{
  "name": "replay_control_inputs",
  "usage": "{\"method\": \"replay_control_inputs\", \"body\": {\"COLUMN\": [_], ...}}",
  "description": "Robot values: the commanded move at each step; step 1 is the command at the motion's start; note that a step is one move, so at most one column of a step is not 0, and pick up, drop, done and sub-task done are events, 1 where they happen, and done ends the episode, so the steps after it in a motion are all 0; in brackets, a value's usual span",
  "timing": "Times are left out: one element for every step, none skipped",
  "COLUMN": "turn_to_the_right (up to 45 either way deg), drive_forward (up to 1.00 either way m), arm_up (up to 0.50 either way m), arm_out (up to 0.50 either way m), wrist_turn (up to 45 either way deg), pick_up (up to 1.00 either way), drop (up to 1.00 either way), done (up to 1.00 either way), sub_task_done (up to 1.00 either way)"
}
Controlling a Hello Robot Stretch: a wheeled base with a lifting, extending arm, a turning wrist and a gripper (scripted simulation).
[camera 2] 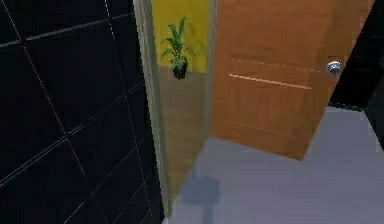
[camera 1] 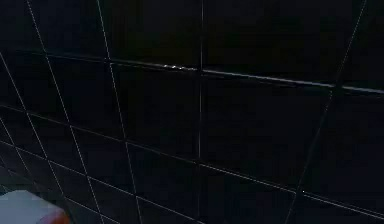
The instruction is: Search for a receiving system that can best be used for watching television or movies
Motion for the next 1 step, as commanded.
{"method": "replay_control_inputs", "body": {"turn_to_the_right": [45.0], "drive_forward": [0.0], "arm_up": [0.0], "arm_out": [0.0], "wrist_turn": [0.0], "pick_up": [0.0], "drop": [0.0], "done": [0.0], "sub_task_done": [0.0]}}
